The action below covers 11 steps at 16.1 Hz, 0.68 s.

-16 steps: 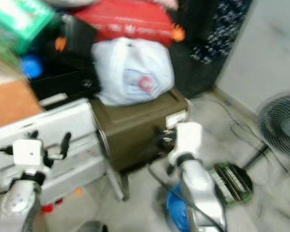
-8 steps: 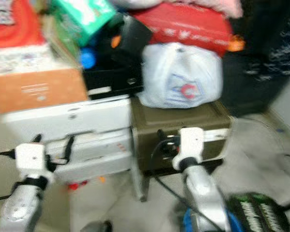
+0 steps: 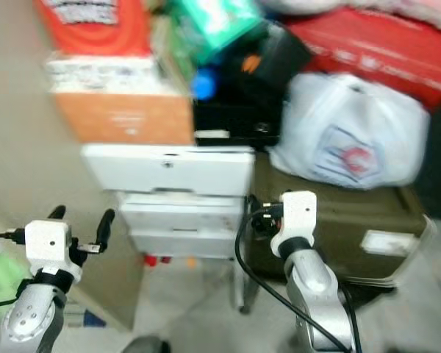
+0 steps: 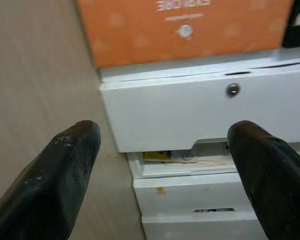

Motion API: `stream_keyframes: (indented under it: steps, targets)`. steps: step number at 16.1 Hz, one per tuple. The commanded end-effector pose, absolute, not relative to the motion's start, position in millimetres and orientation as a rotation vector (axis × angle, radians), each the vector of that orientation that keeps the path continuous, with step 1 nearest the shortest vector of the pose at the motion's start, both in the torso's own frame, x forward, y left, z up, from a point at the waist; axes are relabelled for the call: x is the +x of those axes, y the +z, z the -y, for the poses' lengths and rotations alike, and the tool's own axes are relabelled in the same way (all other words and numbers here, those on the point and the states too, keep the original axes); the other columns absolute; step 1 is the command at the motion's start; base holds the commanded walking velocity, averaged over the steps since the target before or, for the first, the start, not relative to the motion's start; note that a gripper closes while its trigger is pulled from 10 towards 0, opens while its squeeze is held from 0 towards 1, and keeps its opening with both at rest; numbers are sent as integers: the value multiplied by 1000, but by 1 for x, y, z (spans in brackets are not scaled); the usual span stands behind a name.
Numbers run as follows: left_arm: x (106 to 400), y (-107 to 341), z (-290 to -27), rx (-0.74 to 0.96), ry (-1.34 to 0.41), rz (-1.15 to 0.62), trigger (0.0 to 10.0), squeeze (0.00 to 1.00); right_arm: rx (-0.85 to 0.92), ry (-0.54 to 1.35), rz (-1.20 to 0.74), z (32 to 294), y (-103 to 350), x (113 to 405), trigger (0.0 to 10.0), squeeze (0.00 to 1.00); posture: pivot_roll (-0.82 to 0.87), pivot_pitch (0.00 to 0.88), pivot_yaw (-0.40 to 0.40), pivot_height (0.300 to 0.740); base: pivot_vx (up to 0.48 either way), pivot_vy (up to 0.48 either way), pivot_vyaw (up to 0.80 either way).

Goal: Clean up the room

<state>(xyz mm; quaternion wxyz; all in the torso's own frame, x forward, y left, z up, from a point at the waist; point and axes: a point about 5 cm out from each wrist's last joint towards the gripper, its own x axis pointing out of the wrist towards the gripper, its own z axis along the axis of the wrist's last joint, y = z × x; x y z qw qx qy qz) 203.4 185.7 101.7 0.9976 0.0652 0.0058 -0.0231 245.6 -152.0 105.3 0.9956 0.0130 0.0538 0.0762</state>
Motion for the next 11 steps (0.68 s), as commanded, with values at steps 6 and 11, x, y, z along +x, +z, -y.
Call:
stream_keyframes:
  steps: [6, 11]
  targets:
    - [198, 100, -185, 121, -121, -45, 10000, 0, 32, 171, -111, 148, 106, 248, 10000, 0, -13, 70, -50, 740, 0, 0, 800]
    - [194, 98, -185, 93, -132, -60, 10000, 0, 20, 175, -110, 149, 107, 249, 10000, 0, -9, 77, -56, 740, 0, 0, 800]
